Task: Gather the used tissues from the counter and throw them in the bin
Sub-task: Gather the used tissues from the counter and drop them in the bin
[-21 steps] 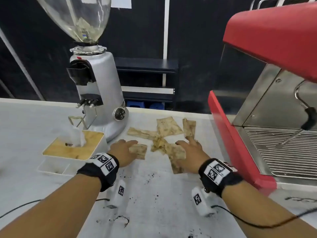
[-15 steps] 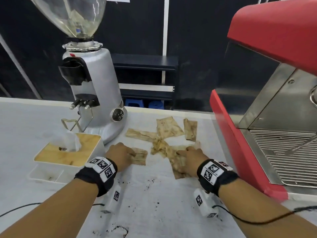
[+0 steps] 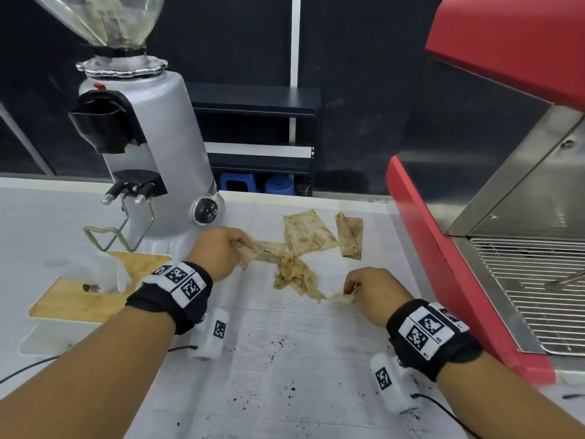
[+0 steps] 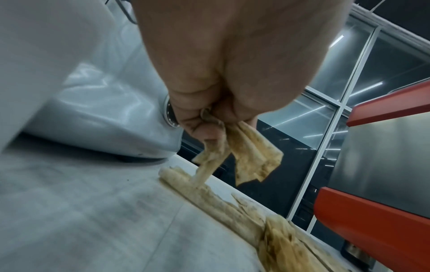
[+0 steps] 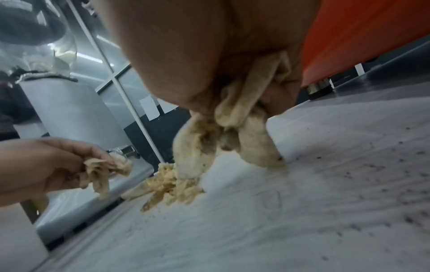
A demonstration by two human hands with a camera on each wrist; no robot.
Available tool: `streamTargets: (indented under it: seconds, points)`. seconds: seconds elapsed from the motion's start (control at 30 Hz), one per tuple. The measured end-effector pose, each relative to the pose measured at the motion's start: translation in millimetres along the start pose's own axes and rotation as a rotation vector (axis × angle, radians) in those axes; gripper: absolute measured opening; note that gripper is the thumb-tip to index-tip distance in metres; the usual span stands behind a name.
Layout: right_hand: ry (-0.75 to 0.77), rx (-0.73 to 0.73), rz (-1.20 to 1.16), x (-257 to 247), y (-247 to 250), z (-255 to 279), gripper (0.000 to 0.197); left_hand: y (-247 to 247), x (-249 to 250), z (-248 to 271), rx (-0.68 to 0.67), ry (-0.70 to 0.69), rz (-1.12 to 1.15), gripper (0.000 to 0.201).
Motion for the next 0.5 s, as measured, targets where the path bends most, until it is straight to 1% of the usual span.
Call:
streamTargets:
  seconds: [0.07, 0.13, 0.2, 0.23, 0.27, 0.3, 0.33, 0.37, 0.4, 0.43, 0.5]
  points:
    - [0.01, 0.044, -0.092, -1, 6, 4, 0.03, 0, 0, -11, -0.034, 0.04, 0.029, 0.031]
    - [0.026, 0.057, -0.193, -3, 8, 6, 0.027, -4, 2, -23, -0.06, 0.037, 0.043, 0.027]
    - [0.026, 0.108, -0.305, -3, 11, 8, 0.036, -8, 2, -32, -0.056, 0.036, -0.031, 0.024]
    - [0.031, 0.153, -0.325, -2, 14, 8, 0.042, -11, 1, -36, -0.056, 0.045, -0.116, 0.024]
    - [0.049, 0.2, -0.3, -3, 17, 7, 0.045, -17, -2, -39, -0.066, 0.052, -0.231, 0.031]
    - [0.068, 0.237, -0.249, -3, 20, 5, 0.045, -26, -5, -42, -0.11, 0.064, -0.351, 0.044]
    - [0.085, 0.259, -0.19, -5, 21, 4, 0.041, -35, -9, -44, -0.163, 0.07, -0.449, 0.057]
    - [0.099, 0.271, -0.153, -7, 21, 2, 0.036, -44, -11, -44, -0.223, 0.074, -0.521, 0.064]
    - [0.111, 0.272, -0.151, -8, 21, -1, 0.03, -54, -13, -45, -0.279, 0.065, -0.573, 0.065]
    - [0.128, 0.264, -0.179, -11, 20, -5, 0.024, -60, -14, -44, -0.323, 0.056, -0.615, 0.06]
    - [0.17, 0.22, -0.251, -20, 13, -11, 0.017, -68, -15, -45, -0.339, 0.036, -0.648, 0.046]
Point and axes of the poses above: each hand's wrist, its own z-axis away from the middle knuckle, its own y-axis out of the back of the hand, x = y × z, the point moved 10 cm from there along -z, towards the middle knuckle, and after that the axes turned 13 degrees about -z, right-handed, at the moved point
